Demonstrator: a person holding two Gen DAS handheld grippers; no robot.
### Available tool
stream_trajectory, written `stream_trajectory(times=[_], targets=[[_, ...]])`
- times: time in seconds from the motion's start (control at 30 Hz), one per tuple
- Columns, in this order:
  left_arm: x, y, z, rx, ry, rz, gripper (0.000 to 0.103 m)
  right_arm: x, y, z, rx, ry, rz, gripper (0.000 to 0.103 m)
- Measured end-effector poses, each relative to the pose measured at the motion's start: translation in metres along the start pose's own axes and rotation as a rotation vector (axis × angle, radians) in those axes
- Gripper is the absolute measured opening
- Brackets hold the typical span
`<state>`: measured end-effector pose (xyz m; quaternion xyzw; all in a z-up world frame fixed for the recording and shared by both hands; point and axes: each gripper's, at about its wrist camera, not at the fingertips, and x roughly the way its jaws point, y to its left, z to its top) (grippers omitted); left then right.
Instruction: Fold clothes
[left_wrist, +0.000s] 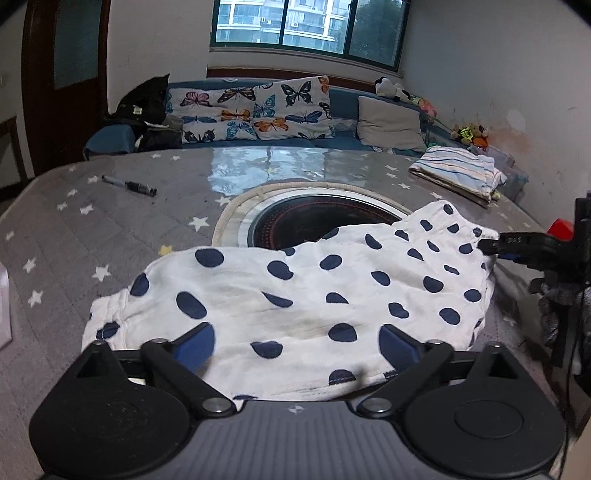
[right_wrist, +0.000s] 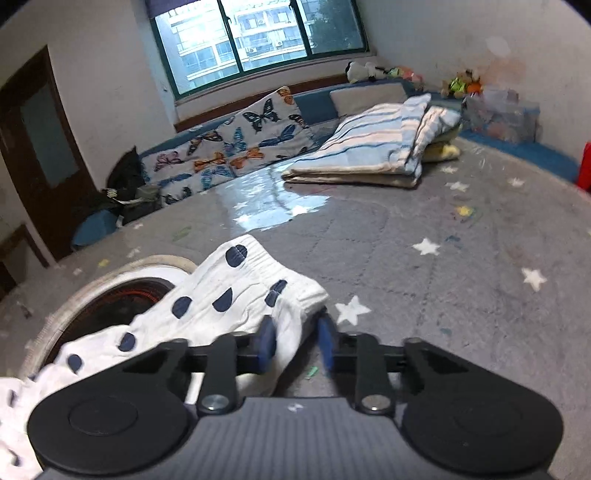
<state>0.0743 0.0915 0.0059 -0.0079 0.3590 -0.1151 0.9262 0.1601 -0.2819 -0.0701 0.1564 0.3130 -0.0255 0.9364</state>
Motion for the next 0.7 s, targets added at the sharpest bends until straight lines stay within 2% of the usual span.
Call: stream_trajectory(times=[0.07, 0.47, 0.7], targets=[[0.002, -0.003, 0.001, 0.013, -0.002, 0.012, 0.103, 0.0, -0.003, 0.001, 0.017, 0.004, 0.025, 0.012], [0.03, -0.014, 0.019, -0.015, 0.045, 0.036, 0.103, -0.014, -0.01, 0.007, 0.042, -0.028, 0.107, 0.008], [0.032, -0.013, 0.03, -0.042, 0.014, 0.041, 0.103, -0.033, 0.008, 0.021, 0.004, -0.057, 0.194, 0.005]])
